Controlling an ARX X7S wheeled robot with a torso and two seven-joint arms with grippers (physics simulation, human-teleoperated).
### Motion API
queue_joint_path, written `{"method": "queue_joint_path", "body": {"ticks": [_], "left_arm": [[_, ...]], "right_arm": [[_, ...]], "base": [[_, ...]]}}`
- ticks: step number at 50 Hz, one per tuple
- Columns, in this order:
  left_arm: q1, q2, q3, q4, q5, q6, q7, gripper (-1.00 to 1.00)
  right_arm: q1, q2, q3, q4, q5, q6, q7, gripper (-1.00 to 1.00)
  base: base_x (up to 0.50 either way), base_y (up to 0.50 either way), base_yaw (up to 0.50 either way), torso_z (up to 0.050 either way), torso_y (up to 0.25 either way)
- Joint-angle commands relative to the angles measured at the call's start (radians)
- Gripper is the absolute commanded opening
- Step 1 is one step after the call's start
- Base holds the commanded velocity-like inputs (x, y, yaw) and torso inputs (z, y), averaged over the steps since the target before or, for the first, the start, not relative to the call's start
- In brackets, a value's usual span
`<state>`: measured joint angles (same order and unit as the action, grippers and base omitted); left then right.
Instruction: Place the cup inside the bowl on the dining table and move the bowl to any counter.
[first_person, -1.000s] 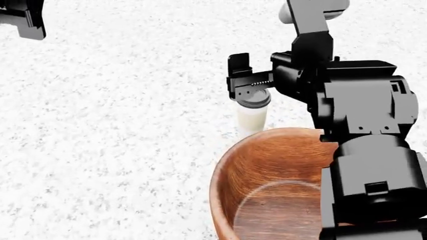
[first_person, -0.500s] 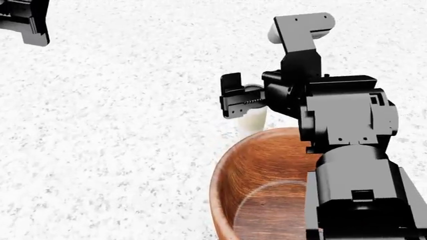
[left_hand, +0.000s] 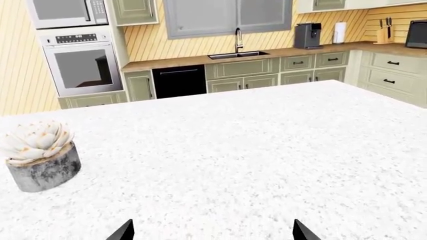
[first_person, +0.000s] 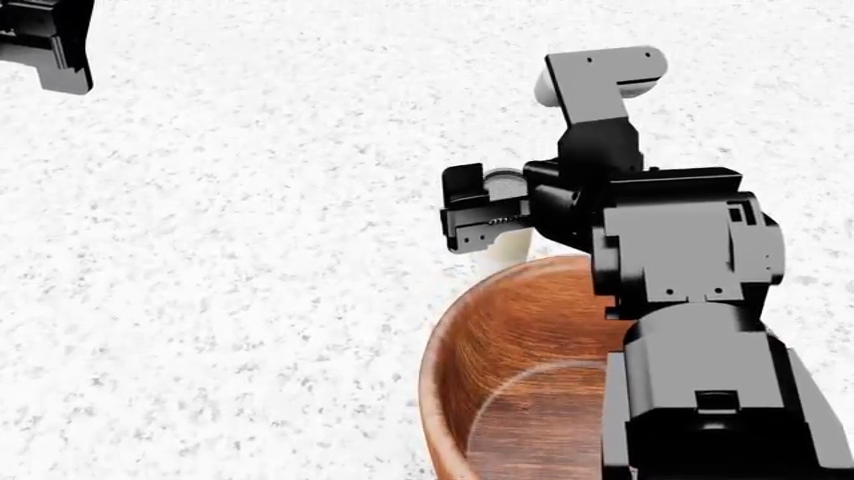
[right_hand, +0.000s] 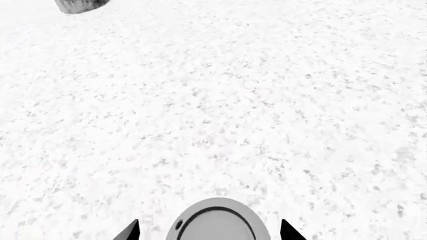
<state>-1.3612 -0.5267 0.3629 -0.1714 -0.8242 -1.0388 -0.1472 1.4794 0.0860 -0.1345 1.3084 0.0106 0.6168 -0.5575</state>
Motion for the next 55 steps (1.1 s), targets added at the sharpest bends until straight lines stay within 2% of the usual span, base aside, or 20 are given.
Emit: {"method": "queue_joint_path", "body": {"ticks": [1,24,25,43,45,49,55], "left_arm": [[0.003,-0.002,0.004,-0.011,0.001,0.007,0.008,1.0],[0.005,-0.006,0.001,-0.014,-0.007,0.006,0.007,1.0],[0.005,-0.006,0.001,-0.015,-0.008,0.005,0.008,1.0],[0.003,-0.007,0.001,-0.019,-0.016,0.001,0.009,1.0],[0.038,0.031,-0.003,0.002,-0.013,0.015,-0.037,1.0],[0.038,0.004,-0.015,-0.026,-0.016,0.034,0.001,1.0],[0.037,0.004,-0.001,-0.026,-0.007,0.038,0.005,1.0]], "right_arm": [[-0.016,0.002,0.003,0.0,-0.011,-0.002,0.014,1.0],[-0.036,-0.004,-0.012,0.0,-0.014,-0.021,0.021,1.0],[-0.035,-0.005,-0.018,0.0,-0.017,-0.03,0.023,-1.0],[0.011,-0.004,-0.021,0.0,-0.006,-0.076,0.028,-1.0],[0.024,-0.004,-0.022,0.0,-0.007,-0.078,0.025,-1.0],[0.059,-0.002,-0.02,0.0,-0.004,-0.076,0.011,-1.0],[0.112,0.004,-0.023,-0.001,-0.004,-0.063,-0.011,-1.0]], "base": [[0.0,0.0,0.0,0.0,0.0],[0.0,0.0,0.0,0.0,0.0],[0.0,0.0,0.0,0.0,0.0],[0.0,0.0,0.0,0.0,0.001],[0.0,0.0,0.0,0.0,0.0],[0.0,0.0,0.0,0.0,0.0],[0.0,0.0,0.0,0.0,0.0]]}}
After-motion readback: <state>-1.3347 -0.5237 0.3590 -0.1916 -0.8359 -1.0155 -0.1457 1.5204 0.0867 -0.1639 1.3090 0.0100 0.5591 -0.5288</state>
